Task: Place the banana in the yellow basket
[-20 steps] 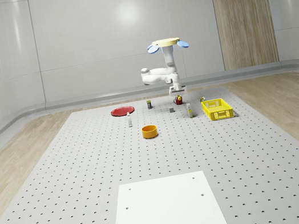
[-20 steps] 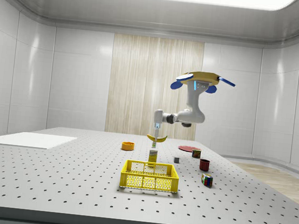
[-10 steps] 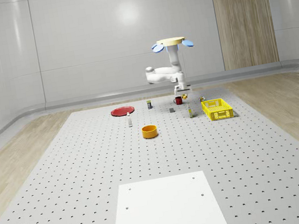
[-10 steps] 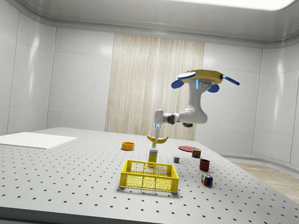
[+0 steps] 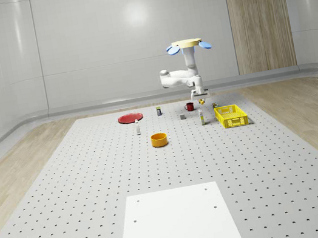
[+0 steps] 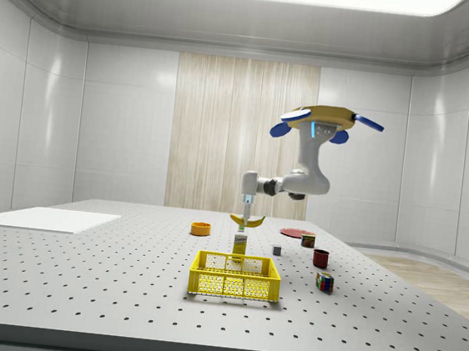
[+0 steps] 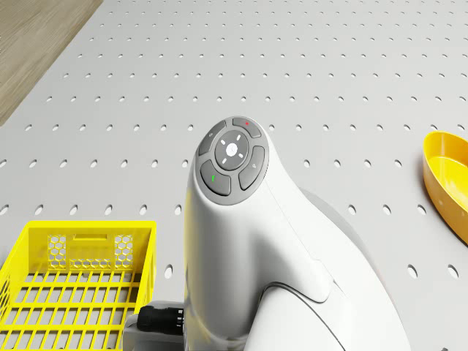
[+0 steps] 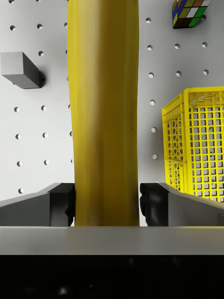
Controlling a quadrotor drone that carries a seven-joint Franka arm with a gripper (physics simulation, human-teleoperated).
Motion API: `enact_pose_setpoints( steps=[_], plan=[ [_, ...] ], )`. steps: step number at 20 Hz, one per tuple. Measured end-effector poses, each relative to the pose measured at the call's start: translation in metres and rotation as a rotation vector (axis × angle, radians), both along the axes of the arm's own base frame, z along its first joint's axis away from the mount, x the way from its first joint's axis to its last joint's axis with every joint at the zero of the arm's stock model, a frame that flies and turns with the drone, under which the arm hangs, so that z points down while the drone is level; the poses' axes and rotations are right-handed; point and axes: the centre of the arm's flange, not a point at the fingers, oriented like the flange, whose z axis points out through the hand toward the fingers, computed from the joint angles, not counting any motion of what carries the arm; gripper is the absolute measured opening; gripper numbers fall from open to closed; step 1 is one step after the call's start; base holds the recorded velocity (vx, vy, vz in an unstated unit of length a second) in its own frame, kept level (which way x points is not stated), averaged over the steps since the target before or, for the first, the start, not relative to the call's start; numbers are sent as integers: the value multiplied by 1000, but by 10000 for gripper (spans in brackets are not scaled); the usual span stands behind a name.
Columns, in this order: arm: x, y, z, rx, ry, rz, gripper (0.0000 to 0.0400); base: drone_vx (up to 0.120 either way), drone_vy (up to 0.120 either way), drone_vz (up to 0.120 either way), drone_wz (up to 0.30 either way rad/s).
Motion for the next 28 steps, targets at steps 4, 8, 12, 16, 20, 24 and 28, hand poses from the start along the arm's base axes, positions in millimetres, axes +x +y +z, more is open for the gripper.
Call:
enact_pose_setpoints(
  steps=[4, 8, 12, 16, 20, 24, 28],
  plan=[
    [0, 0, 0, 0, 0, 0, 189, 0, 120, 0, 0],
    [0, 0, 0, 0, 0, 0, 189, 0, 120, 0, 0],
    [0, 0, 0, 0, 0, 0, 189, 0, 120, 0, 0],
    [0, 0, 0, 0, 0, 0, 189, 0, 120, -40, 0],
    [0, 0, 0, 0, 0, 0, 189, 0, 120, -120, 0],
    [0, 0, 0, 0, 0, 0, 189, 0, 120, -120, 0],
    [0, 0, 0, 0, 0, 0, 189, 0, 120, -120, 0]
  ],
)
